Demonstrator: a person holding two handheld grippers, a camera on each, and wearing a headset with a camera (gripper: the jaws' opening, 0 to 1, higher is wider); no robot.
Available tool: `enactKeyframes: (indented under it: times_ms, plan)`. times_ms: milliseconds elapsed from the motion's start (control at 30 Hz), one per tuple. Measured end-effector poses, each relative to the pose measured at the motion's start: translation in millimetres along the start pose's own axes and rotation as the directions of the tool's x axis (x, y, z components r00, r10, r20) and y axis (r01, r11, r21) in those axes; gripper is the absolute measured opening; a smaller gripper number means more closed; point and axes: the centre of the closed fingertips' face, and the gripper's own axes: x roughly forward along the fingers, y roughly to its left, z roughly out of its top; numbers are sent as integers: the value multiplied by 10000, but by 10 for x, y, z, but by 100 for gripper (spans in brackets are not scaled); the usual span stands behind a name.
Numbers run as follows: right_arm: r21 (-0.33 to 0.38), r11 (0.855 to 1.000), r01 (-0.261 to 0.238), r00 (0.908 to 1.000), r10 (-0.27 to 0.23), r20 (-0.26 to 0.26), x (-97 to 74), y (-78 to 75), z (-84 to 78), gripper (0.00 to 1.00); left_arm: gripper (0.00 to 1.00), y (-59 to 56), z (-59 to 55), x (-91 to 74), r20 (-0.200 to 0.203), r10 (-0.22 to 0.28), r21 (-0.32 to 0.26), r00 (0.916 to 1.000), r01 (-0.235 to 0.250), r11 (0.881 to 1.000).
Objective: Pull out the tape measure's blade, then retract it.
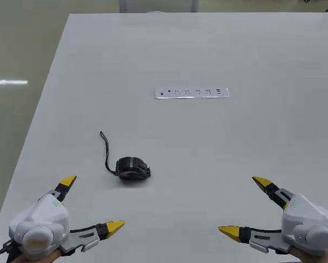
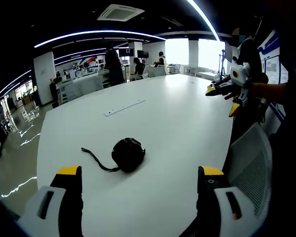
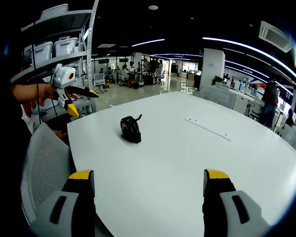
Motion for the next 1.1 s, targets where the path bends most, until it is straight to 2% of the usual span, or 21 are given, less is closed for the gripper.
enactKeyframes:
  times_ms: [100, 267, 567, 633, 833, 1100]
  plan:
    - [-216, 9997, -72, 9999, 75, 148, 0, -12, 22, 89, 93, -3, 4, 18, -67, -150, 141, 9999, 151, 9998]
    - [-469, 9985, -282, 9991, 296, 292, 25, -17, 66, 84, 81, 13, 0, 72, -271, -326, 373, 9991, 336, 9987]
    - [-895, 9921, -875, 9961, 883, 52, 130, -41, 69, 78, 72, 70, 19, 221, -520, -660, 963, 9965, 708, 9928]
    - [-1016, 9892, -1055, 9944, 1055, -49, 157, -41, 65, 76, 68, 94, 16, 255, -560, -723, 993, 9958, 776, 9920]
    - [-1442, 9787, -1462, 9892, 1442, -245, 263, -64, 60, 71, 65, 130, -15, 372, -865, -889, 1218, 9923, 991, 9876]
    - [-1988, 9584, -2048, 9787, 1972, -578, 455, -98, 59, 68, 63, 178, -33, 568, -1421, -1256, 1927, 9818, 1519, 9694]
